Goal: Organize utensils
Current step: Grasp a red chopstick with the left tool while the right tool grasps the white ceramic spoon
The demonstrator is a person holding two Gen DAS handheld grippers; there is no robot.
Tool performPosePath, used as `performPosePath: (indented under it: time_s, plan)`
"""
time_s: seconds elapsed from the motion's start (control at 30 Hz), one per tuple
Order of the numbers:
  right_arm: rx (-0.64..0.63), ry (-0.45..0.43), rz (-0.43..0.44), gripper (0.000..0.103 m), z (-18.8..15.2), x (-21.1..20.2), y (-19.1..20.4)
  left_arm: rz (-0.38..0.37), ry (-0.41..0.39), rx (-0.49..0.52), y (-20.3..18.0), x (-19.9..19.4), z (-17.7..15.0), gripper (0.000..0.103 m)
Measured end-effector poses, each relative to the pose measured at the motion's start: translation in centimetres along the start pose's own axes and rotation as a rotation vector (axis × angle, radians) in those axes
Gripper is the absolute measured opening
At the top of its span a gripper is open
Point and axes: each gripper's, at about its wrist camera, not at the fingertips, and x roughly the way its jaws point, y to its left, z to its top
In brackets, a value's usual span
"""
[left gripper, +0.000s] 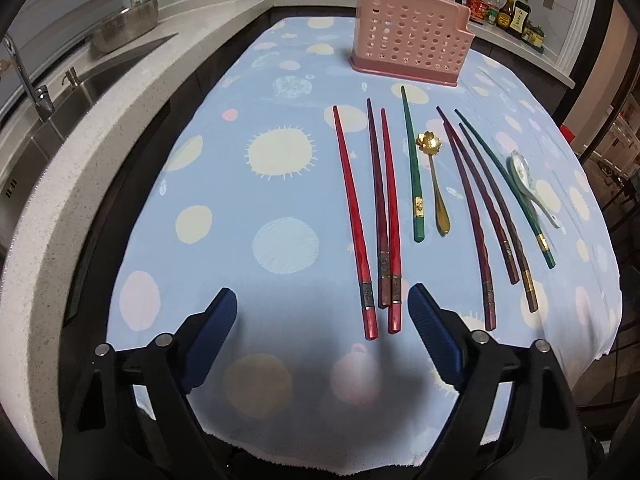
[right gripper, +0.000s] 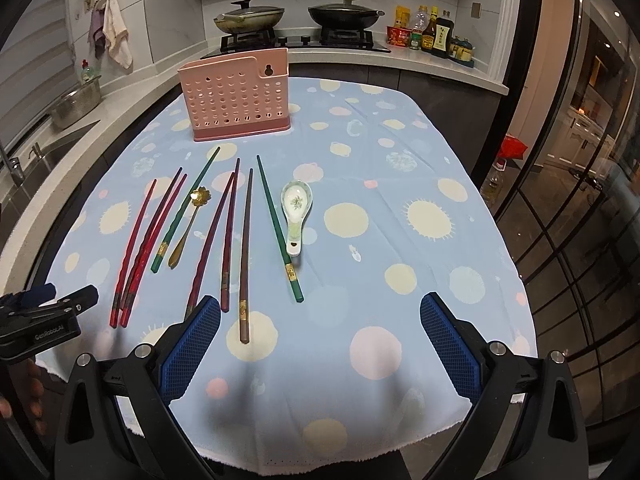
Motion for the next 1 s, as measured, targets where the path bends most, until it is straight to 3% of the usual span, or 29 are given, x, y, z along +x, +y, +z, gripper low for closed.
performPosePath:
  time_s: [0.23,0.43,0.5,0.57,0.67,0.83,1.0]
  plan:
    - [0.011,0.021,-0.001,0.096,1.3,1.9,0.2,-0.029,0.060,-0.013,0.3,3.0,0.5,0.068]
    - [0.005,0.032,0.015,0.095,2.2,3.2,0.8,-0.036,0.068,0.001,0.0,3.9,0.9,0.065]
    - [0.006,0.040,0.023,0.091,2.4,3.7,0.8,-0.042,0.063,0.003,0.1,3.9,1.0,0.059]
    - [0.014,0.047,0.031,0.088,2.8,4.2,0.8,-0.036,0.070,0.004,0.4,4.1,1.0,0.047]
    - [0.023,0.045,0.041,0.082,3.4,5.0,0.6,-0.031,0.068,0.013,0.7,4.1,1.1,0.039]
    - [0.061,0.074,0.077,0.063,4.7,7.3,0.1,-0.026,0.070,0.011,1.1,4.0,1.1,0.032]
    - [0.086,0.127,0.107,0.030,5.1,10.5,0.0,-0.016,0.068,0.023,0.9,4.0,1.1,0.030]
